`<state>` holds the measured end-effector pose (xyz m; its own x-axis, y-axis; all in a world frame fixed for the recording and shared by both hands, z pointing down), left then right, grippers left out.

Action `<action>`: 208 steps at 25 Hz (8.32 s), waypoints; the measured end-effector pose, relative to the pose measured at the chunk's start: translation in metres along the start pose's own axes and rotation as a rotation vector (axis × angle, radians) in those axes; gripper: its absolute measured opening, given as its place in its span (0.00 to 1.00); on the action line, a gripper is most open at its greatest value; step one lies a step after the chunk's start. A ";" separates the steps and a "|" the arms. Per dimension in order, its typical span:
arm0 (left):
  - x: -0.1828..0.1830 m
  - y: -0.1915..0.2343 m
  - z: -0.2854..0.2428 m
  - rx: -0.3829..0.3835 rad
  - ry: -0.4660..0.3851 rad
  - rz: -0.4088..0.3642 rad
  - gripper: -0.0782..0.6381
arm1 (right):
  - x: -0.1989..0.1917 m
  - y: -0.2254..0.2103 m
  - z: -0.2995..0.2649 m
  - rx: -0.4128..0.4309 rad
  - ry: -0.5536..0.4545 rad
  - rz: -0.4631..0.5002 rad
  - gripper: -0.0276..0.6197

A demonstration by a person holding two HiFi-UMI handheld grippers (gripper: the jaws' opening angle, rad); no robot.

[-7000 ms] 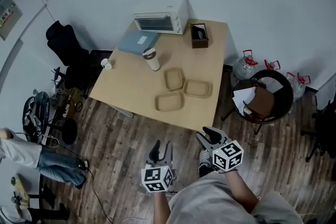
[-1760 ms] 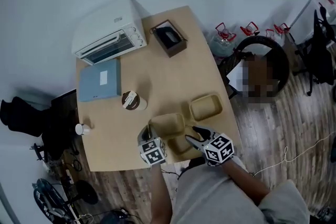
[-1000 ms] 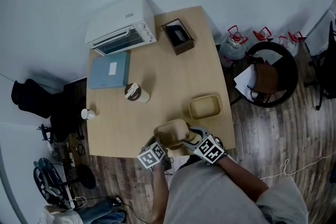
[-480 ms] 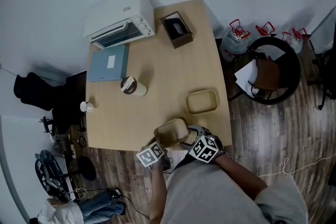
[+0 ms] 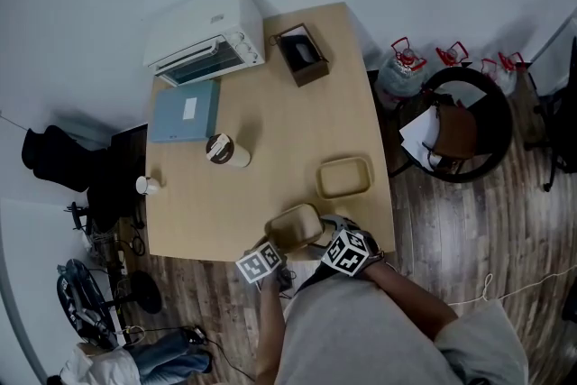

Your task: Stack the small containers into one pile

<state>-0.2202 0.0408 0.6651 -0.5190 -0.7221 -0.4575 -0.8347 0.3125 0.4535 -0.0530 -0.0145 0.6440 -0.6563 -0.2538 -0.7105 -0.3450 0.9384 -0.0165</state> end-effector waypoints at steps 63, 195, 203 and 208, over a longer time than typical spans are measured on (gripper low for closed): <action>0.049 -0.118 -0.036 -0.199 0.048 -0.345 0.28 | -0.080 -0.153 0.038 -0.375 0.102 -0.297 0.54; -0.144 -0.035 0.133 -0.109 -0.416 0.034 0.12 | -0.013 0.067 0.001 -0.050 0.021 0.748 0.15; -0.124 -0.030 0.146 -0.188 -0.341 -0.080 0.12 | -0.013 0.072 0.047 -0.199 -0.009 0.262 0.16; -0.121 -0.030 0.151 -0.252 -0.297 -0.146 0.12 | -0.031 0.077 0.072 -0.325 -0.069 -0.051 0.16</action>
<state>-0.1595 0.2118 0.5917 -0.4596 -0.5265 -0.7152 -0.8514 0.0321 0.5235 -0.0102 0.0823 0.6142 -0.5893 -0.2719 -0.7608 -0.5796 0.7983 0.1637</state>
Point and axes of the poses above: the fingertips, and each gripper's own axes: z backward along the fingers, y to its left, x out of its top, the point moved 6 cm from there along z, backward along the fingers, and after that the axes turned 14 degrees about -x, right-handed, at the moved point
